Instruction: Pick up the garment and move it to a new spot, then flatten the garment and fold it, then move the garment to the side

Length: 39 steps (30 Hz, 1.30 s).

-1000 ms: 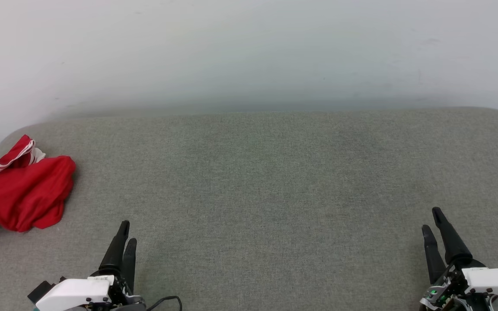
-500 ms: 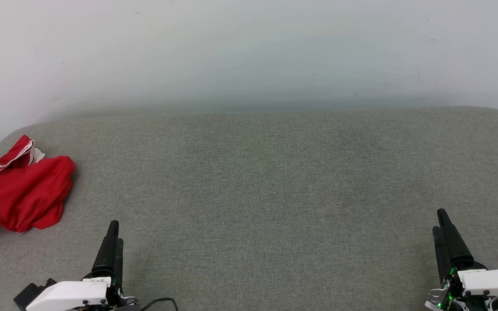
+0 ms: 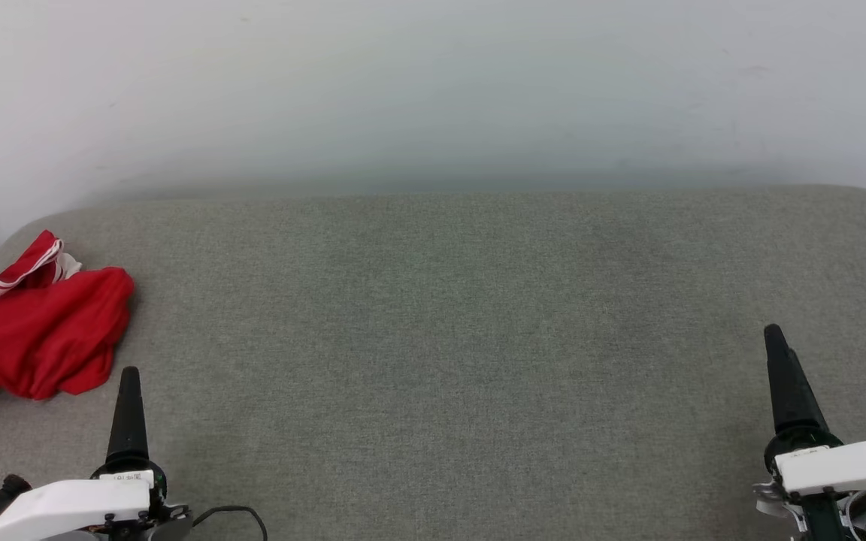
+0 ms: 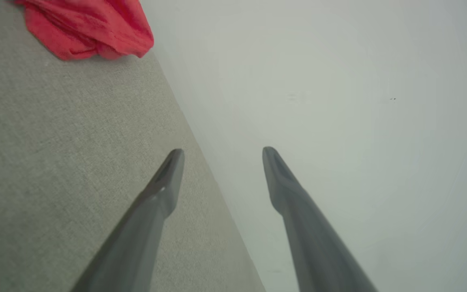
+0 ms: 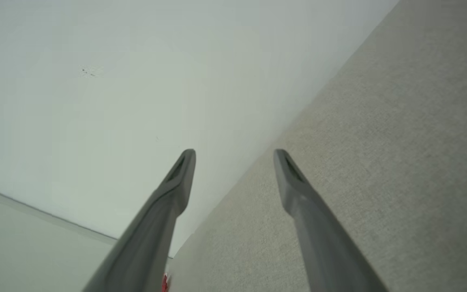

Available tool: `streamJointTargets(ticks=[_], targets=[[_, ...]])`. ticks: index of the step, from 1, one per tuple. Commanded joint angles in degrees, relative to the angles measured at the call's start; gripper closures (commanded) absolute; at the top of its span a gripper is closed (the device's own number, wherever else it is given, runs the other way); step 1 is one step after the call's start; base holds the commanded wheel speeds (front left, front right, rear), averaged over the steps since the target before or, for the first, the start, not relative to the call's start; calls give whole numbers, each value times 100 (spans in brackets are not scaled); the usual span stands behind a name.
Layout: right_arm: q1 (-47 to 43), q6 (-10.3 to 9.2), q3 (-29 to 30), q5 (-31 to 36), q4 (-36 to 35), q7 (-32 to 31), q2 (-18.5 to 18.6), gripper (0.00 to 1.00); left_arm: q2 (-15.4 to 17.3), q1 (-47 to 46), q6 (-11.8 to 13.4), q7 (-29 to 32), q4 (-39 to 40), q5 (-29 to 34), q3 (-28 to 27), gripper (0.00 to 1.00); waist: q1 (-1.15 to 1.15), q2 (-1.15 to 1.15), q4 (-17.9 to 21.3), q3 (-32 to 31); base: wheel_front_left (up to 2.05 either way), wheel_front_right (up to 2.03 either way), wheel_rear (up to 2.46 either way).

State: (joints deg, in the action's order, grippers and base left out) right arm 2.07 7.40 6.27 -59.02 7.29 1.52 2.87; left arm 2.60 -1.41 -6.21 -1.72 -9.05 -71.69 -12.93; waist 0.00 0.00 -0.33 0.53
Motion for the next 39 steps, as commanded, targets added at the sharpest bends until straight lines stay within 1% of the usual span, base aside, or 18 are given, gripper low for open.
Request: streamJointTargets(ticks=[1, 5, 8, 10, 15, 18, 22, 24, 25, 31, 36, 39], targets=[[60, 10, -67, 362, -237, 66, 6, 0, 18, -61, 29, -51, 217, 240, -19, 0, 0, 0, -1, 8, 0, 0, 0], [58, 10, -212, 1060, -536, 147, 7, 0, 20, -28, 190, -133, 621, 852, 82, 0, 0, 0, -1, 38, 0, 0, 0], [54, 10, -284, 1599, -707, 208, 7, 0, 20, 18, 337, -194, 929, 1372, 275, 0, 0, 0, -3, 55, 0, 0, 0], [25, 11, -441, 2055, -768, 246, 7, 0, 21, 45, 466, -231, 1105, 1731, 434, 0, 0, 0, -8, 64, 0, 0, 0], [-19, 11, -591, 2702, -936, 341, 9, 0, 23, 140, 549, -329, 1390, 2391, 859, 0, 0, 0, -12, 77, 0, 0, 0], [-77, 11, -624, 2954, -912, 396, 9, 0, 23, 194, 562, -381, 1424, 2714, 1025, 0, 0, 0, -15, 79, 0, 0, 0], [-141, 11, -635, 3233, -780, 471, 8, 0, 24, 248, 332, -452, 1426, 3213, 1270, 0, 0, 0, -16, 78, 0, 0, 0], [-138, 12, -624, 3417, -756, 503, 8, 0, 26, 276, 350, -487, 1424, 3506, 1337, 0, 0, 0, -13, 83, 0, 0, 0], [-138, 12, -624, 3417, -756, 503, 8, 0, 26, 276, 350, -487, 1424, 3506, 1337, 0, 0, 0, -13, 83, 0, 0, 0], [-168, 12, -551, 3887, -737, 600, 8, 0, 150, 300, 525, -587, 1393, 4097, 1691, 0, 0, 0, -4, 96, 0, 0, 0], [-192, 12, -460, 4218, -697, 681, 8, 0, 271, 345, 816, -667, 1367, 4430, 1977, 0, 0, 0, 2, 93, 0, 0, 0], [-215, 12, -391, 4401, -675, 725, 8, 0, 369, 340, 929, -711, 1337, 4625, 2114, 0, 0, 0, 6, 87, 0, 0, 0]])
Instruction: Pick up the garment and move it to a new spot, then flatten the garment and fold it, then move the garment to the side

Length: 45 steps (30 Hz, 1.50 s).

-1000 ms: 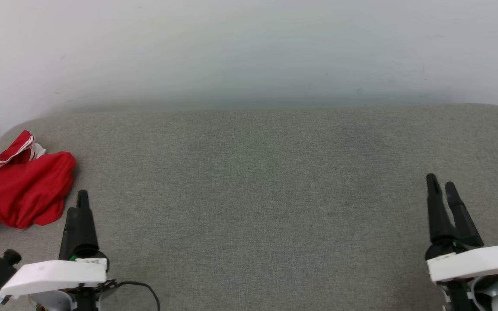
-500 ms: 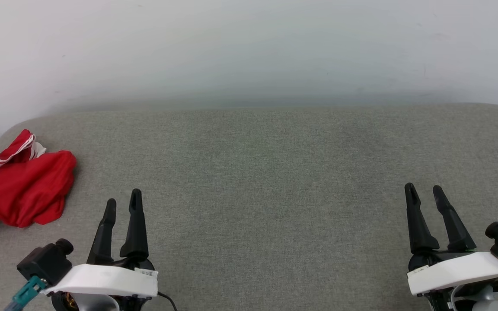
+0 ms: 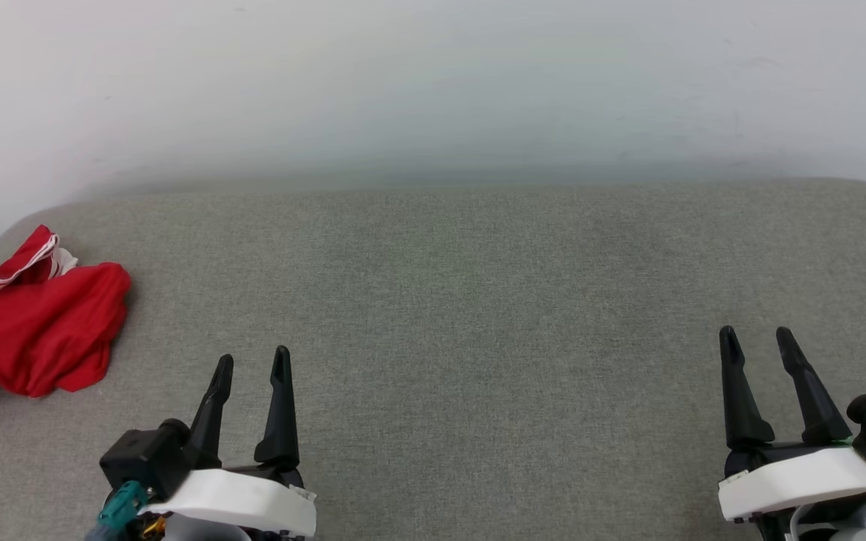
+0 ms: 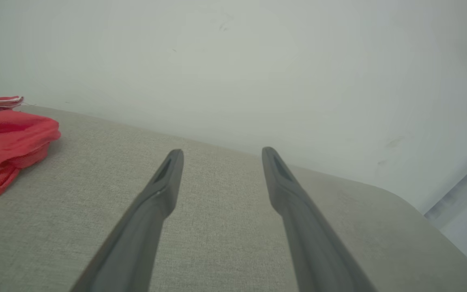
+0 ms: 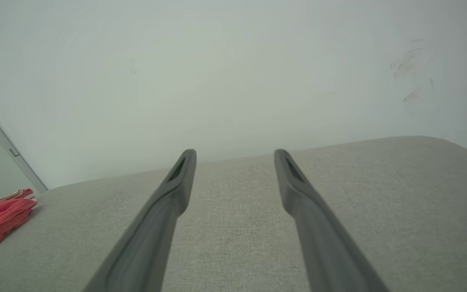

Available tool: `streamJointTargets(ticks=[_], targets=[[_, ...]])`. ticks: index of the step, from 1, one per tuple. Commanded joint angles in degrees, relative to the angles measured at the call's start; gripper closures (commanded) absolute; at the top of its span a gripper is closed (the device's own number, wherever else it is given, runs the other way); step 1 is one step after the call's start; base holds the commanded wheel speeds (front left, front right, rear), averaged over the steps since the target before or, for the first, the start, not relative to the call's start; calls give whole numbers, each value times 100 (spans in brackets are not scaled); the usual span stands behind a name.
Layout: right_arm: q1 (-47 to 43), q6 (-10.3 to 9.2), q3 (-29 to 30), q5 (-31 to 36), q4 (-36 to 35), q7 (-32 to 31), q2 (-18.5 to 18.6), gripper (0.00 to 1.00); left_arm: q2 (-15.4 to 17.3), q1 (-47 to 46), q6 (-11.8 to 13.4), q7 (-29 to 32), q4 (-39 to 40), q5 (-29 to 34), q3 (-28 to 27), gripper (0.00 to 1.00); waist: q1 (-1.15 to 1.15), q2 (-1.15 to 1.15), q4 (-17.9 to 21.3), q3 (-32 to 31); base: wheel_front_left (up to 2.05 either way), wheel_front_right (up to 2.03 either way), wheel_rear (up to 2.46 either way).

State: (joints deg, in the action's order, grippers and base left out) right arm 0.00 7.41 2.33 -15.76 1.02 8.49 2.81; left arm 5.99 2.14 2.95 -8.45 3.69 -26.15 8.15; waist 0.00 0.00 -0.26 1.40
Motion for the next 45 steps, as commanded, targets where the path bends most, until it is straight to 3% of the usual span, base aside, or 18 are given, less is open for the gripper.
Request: streamJointTargets(ticks=[1, 21, 27, 32, 36, 45], targets=[[-12, 11, 29, 117, -33, 42, 14, 0, 49, -12, 57, -52, 59, 134, 56, 0, 0, 0, 1, -2, 0, 0, 0], [-78, 12, 54, 900, -64, 320, 13, 0, 281, 44, 365, -321, -49, 1099, 653, 0, 0, 0, 18, 6, 0, 0, 0], [-109, 7, -35, 994, -70, 396, 13, 0, 141, 133, 150, -401, 15, 1052, 527, 0, 0, 0, 14, 4, 0, 0, 0], [-128, 7, -58, 708, 16, 455, 13, 0, -116, 293, -241, -452, 27, 951, 21, 0, 0, 0, 37, -6, 0, 0, 0], [-131, 7, -92, 769, 62, 492, 13, 0, -225, 352, -518, -497, -24, 1241, -223, 0, 0, 0, 58, -18, 0, 0, 0], [-158, 7, -166, 1112, 109, 583, 12, 0, -292, 443, -574, -593, -179, 1990, -251, 0, 0, 0, 90, -30, 0, 0, 0]])
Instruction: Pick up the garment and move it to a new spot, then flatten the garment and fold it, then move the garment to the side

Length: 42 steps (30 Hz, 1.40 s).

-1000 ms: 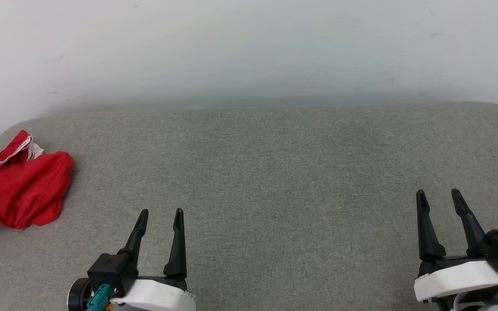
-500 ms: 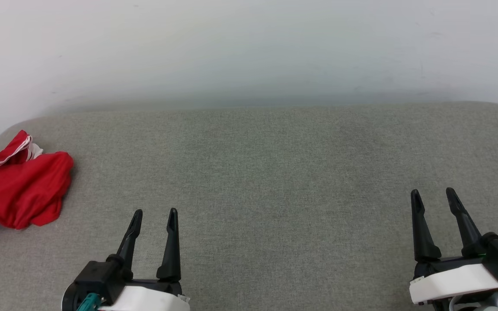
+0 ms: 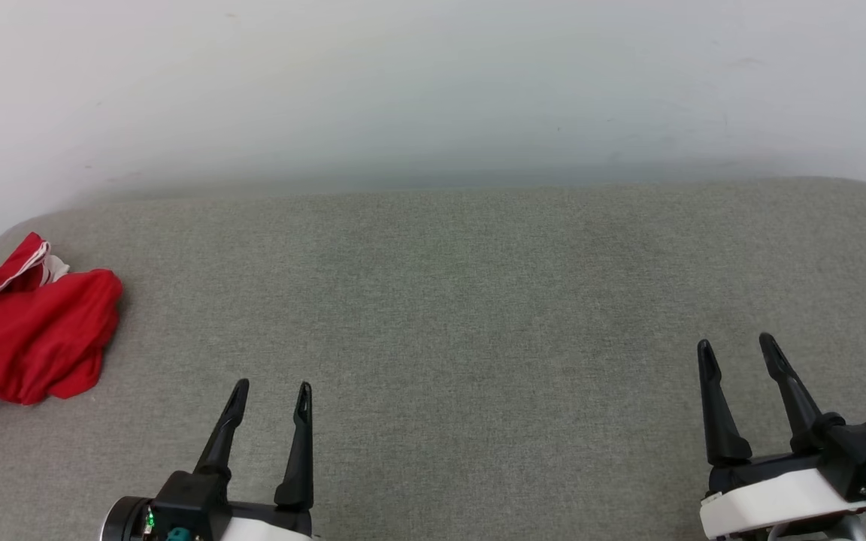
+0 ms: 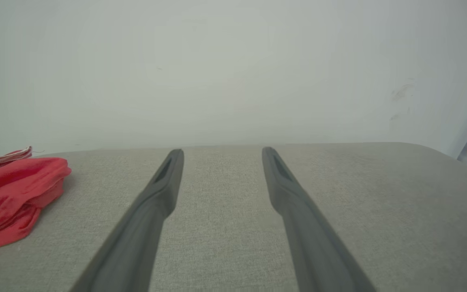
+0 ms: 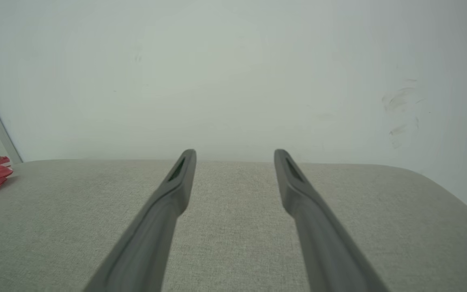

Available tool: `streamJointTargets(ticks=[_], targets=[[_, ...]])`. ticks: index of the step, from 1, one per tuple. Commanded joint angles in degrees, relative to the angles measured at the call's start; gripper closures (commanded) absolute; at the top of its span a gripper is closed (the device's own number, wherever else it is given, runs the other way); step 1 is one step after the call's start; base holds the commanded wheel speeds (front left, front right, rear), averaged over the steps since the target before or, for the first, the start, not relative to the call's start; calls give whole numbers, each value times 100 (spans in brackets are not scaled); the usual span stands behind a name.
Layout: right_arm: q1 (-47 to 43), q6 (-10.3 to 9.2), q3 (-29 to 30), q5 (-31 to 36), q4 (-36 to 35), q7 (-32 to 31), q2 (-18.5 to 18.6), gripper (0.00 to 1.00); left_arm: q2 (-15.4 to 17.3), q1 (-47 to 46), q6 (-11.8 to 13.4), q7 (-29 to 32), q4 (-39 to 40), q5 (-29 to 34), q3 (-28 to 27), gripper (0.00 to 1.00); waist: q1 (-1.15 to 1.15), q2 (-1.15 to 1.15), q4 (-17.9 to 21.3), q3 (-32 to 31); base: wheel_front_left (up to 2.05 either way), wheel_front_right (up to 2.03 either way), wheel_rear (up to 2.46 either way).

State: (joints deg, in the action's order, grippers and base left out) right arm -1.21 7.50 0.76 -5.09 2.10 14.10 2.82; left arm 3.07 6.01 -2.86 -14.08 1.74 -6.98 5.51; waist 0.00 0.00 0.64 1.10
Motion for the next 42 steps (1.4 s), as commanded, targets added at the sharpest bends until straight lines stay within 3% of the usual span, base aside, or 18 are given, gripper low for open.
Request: streamJointTargets(ticks=[1, 9, 19, 42], targets=[[-42, -2, -16, 58, 2, 38, 11, 0, -4, 55, 19, -40, -1, 137, 19, 0, 0, 0, 0, 1, 0, 0, 0], [-44, -2, -124, 229, -45, 119, 10, 0, -15, 63, 58, -122, -12, 427, 1, 0, 0, 0, -45, 38, 0, 0, 0], [-44, -2, -192, -34, -156, 112, 8, 0, -19, -72, 38, -115, 9, 202, -43, 0, 0, 0, -441, 190, 0, 0, 0], [-92, -2, -639, -180, -133, 112, 9, 0, -20, -6, 96, -115, 95, 190, -288, 0, 0, 0, -2558, 147, 0, 0, 0]])
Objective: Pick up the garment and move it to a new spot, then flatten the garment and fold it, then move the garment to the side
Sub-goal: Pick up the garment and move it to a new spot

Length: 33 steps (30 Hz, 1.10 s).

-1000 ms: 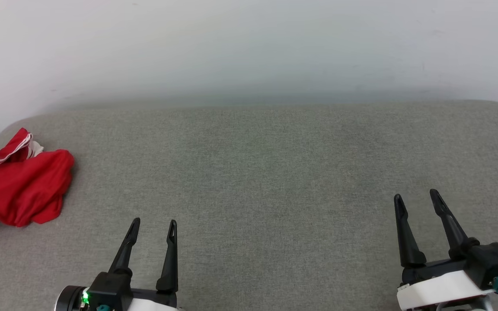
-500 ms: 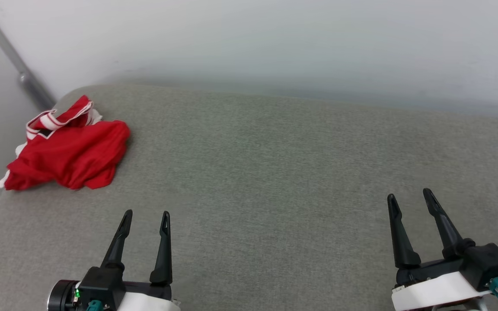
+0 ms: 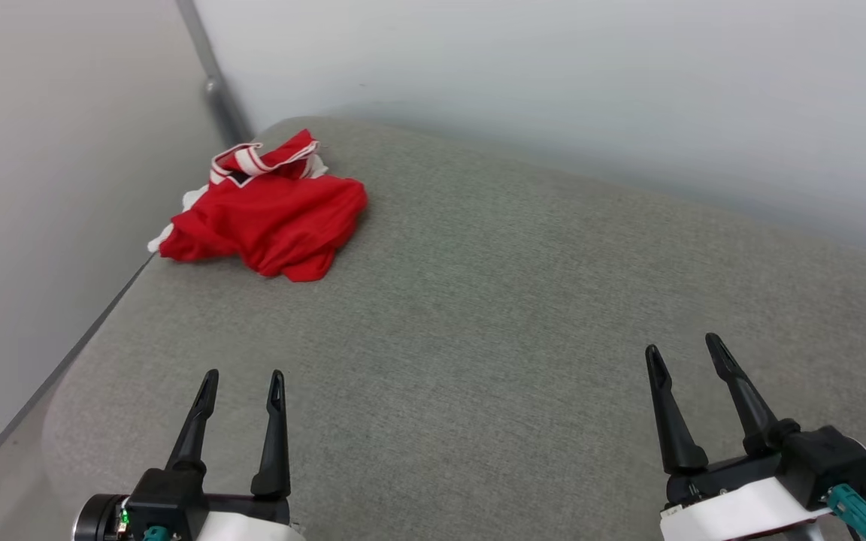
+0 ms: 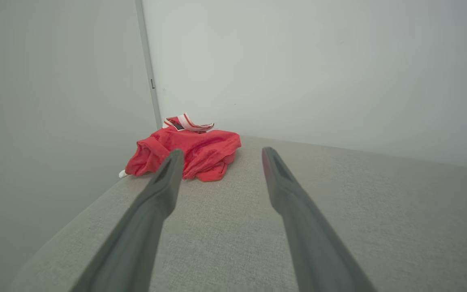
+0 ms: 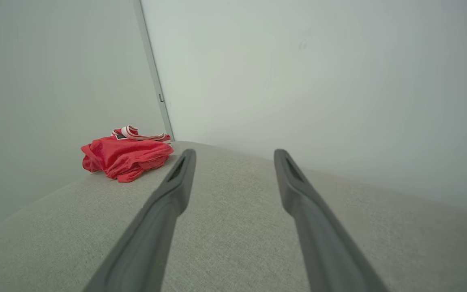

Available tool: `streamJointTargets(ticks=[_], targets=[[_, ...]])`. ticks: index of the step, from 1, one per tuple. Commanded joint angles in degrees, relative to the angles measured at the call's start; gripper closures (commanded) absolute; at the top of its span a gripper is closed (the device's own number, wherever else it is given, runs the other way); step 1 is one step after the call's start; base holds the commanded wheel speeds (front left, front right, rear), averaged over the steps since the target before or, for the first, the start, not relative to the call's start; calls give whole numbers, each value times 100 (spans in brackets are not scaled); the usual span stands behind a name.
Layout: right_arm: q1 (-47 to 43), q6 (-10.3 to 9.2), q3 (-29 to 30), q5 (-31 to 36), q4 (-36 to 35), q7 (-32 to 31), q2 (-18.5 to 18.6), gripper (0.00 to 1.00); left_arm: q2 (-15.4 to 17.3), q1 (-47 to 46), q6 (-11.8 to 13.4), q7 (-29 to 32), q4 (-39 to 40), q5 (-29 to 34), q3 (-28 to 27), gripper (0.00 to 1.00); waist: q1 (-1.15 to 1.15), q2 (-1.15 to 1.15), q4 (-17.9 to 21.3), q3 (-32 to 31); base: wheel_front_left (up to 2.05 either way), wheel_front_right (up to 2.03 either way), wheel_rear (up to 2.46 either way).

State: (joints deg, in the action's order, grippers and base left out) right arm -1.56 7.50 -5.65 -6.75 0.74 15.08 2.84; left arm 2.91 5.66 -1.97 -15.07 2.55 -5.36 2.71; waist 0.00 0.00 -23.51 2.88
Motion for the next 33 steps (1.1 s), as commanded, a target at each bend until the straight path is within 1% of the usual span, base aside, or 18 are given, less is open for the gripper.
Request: streamJointTargets(ticks=[1, 7, 10, 13, 17, 22, 25, 29, 33], targets=[[-61, -2, -8, -25, 7, 14, 7, 0, -3, 41, -4, -16, 15, 29, -9, 0, 0, 0, -212, -35, 0, 0, 0], [-40, -2, -113, -109, 29, 14, 6, 0, -4, 71, -50, -16, 29, 71, -26, 0, 0, 0, -495, -58, 0, 0, 0], [-65, -2, -119, -245, 40, 14, 9, 0, -4, 107, -85, -16, -10, 102, 20, 0, 0, 0, -553, -64, 0, 0, 0], [-43, -2, -123, -269, 48, 14, 7, 0, -3, 92, -40, -16, -4, 49, 34, 0, 0, 0, -584, -76, 0, 0, 0], [-43, -2, -137, -273, 33, 14, 6, 0, -4, 63, 96, -16, 102, -46, -25, 0, 0, 0, -589, -87, 0, 0, 0], [-55, -2, -153, -182, -15, 14, 7, 0, -4, -14, 81, -16, 106, -99, -147, 0, 0, 0, -493, -11, 0, 0, 0], [-16, -2, -133, -41, -63, 14, 7, 0, -3, -114, 207, -16, 52, -220, -276, 0, 0, 0, -410, 138, 0, 0, 0], [174, -2, -213, 146, -187, 14, 7, 0, -2, -487, 63, -16, -105, -321, -418, 0, 0, 0, -219, 496, 0, 0, 0], [420, -2, -257, 369, -374, 14, 9, 0, 91, -1168, -251, -16, -396, -530, -740, 0, 0, 0, 98, 1052, 0, 0, 0]])
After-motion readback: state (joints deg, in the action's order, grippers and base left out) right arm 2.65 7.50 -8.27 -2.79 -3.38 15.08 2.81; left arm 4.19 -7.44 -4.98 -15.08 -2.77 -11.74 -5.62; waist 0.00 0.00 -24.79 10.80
